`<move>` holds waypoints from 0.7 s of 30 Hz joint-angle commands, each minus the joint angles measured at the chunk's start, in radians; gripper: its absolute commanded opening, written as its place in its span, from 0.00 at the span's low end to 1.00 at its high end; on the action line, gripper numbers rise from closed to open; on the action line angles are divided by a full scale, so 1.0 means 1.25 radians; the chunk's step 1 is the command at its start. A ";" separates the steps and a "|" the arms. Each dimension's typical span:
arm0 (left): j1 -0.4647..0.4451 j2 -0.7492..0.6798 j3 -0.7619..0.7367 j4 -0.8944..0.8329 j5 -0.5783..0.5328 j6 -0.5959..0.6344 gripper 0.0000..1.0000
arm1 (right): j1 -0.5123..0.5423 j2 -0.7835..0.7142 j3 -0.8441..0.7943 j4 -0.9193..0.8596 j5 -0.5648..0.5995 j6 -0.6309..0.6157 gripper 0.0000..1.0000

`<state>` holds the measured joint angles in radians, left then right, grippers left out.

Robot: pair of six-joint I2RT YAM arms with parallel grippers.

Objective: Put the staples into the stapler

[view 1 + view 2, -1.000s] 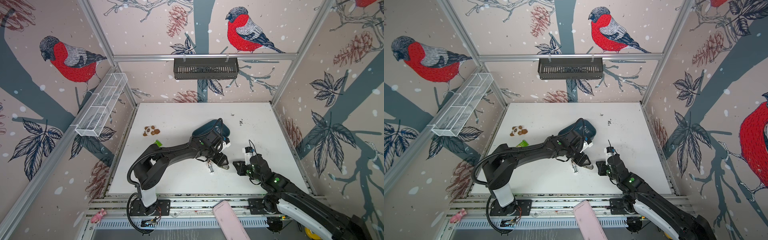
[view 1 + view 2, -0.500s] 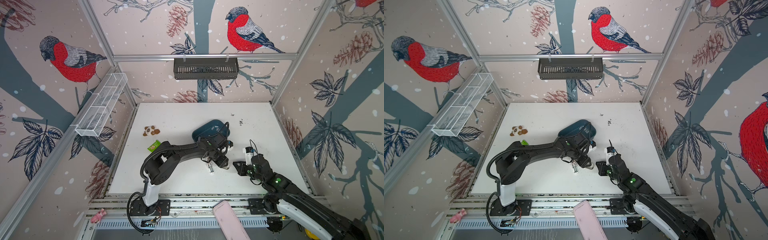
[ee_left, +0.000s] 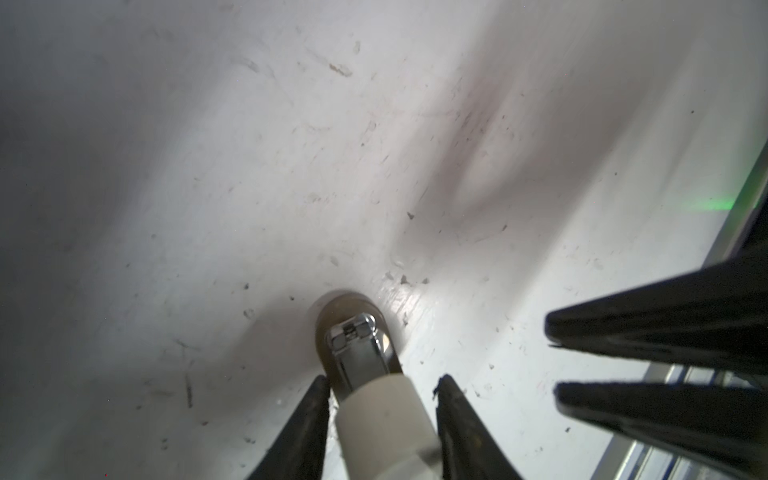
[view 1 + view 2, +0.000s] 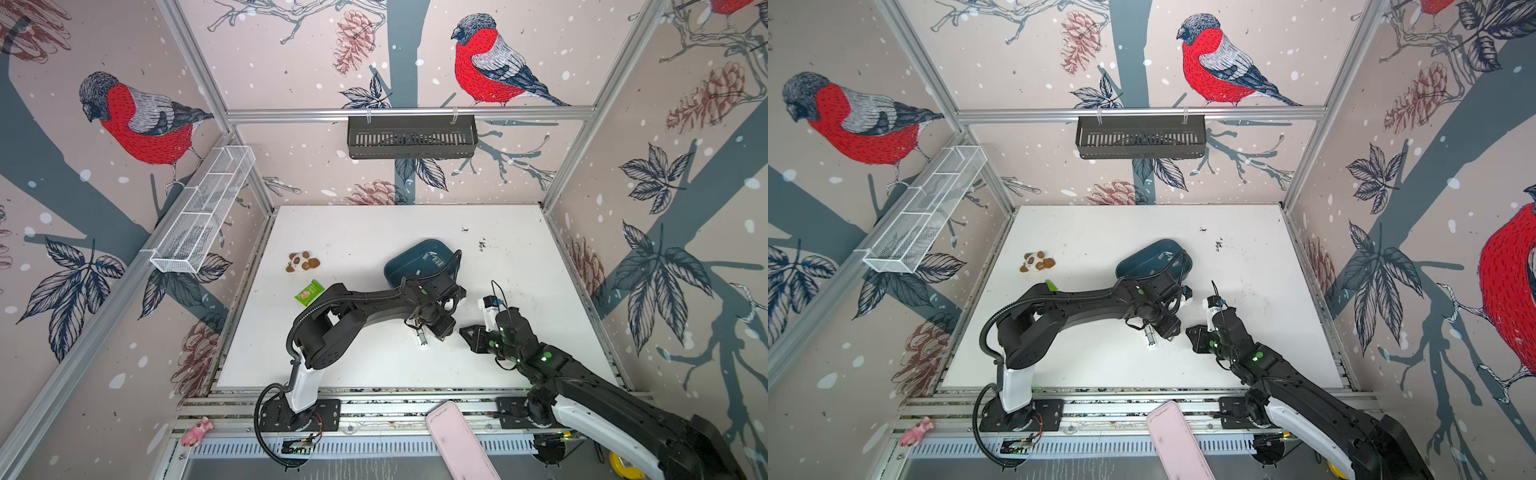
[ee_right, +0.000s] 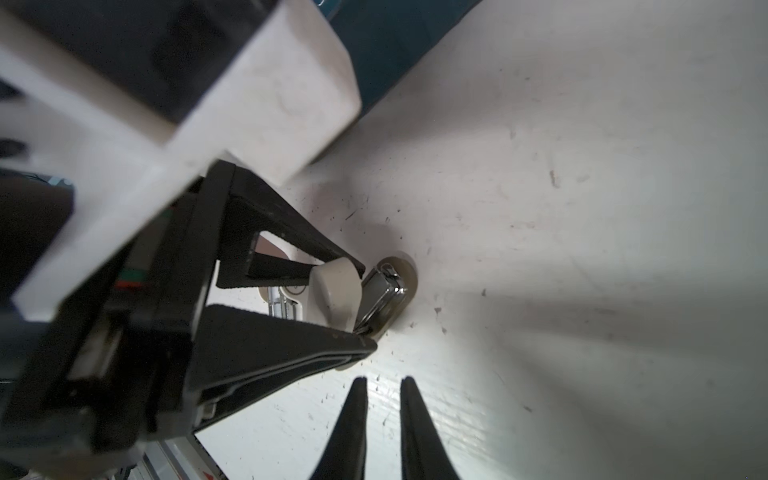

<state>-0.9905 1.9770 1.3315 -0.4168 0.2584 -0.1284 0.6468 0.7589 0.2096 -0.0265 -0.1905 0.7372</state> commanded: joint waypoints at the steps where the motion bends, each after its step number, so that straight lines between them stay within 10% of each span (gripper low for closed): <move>1: 0.001 -0.024 -0.008 -0.014 -0.010 -0.008 0.44 | -0.001 0.014 0.017 0.046 -0.010 -0.002 0.18; 21: 0.011 -0.155 -0.126 0.028 -0.015 -0.090 0.46 | 0.000 0.193 0.110 0.103 -0.038 -0.075 0.25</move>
<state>-0.9859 1.8004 1.1782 -0.3977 0.2588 -0.2104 0.6456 0.9726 0.3321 0.0624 -0.2264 0.6769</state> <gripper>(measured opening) 0.463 0.250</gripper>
